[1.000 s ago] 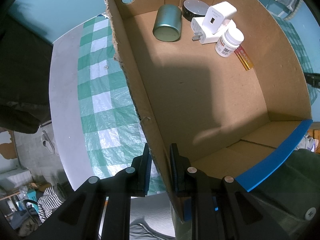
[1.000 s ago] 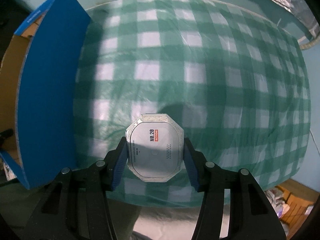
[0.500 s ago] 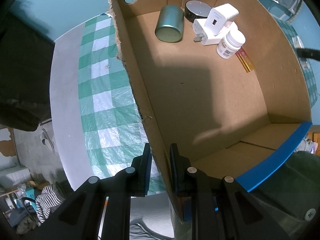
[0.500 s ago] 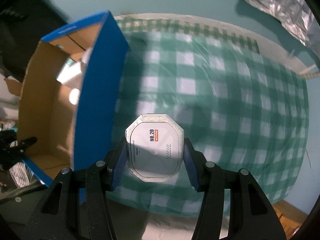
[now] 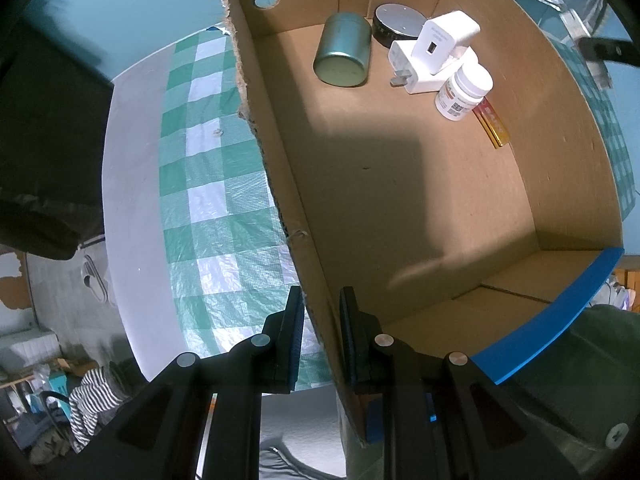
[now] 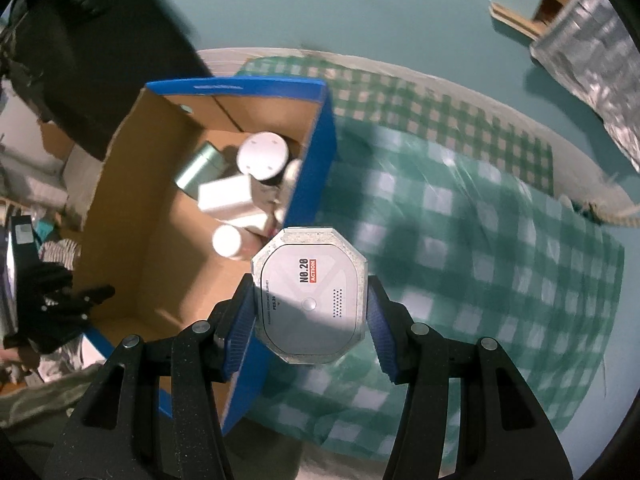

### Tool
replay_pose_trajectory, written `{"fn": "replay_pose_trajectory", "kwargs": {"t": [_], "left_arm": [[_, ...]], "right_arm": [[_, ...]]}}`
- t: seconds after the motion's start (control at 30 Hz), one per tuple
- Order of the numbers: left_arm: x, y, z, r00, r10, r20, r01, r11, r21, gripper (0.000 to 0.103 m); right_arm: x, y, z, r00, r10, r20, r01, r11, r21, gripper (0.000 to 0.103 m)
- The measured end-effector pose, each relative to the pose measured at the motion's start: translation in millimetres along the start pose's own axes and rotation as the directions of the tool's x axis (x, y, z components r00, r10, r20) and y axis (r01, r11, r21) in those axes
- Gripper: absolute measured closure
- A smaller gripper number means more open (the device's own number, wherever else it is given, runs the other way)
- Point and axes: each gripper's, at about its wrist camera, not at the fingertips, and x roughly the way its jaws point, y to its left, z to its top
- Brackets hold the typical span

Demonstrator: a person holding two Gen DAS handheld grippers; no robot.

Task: Organize rigid objects
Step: 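Carry the octagonal case into the box and open the right tool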

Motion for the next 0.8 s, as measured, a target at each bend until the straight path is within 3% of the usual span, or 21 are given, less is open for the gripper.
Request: {"fn": "replay_pose_trajectory", "kwargs": {"t": [0.43,0.8], "left_arm": [[-0.8,1.2,0.2,1.0,0.0,0.003,0.0,1.0,-0.01,0.085],[-1.5,6.1,-2.7,1.0,-0.002,0.007,0.002,1.0,-0.023,0.084]], "right_arm": [[10.3,53.7,30.7,1.0,0.029,-0.007,-0.03,0.984,-0.173,0.05],[37.3,70.2,29.6,0.998,0.014,-0.065,-0.029,0.97,-0.24,0.05]]}}
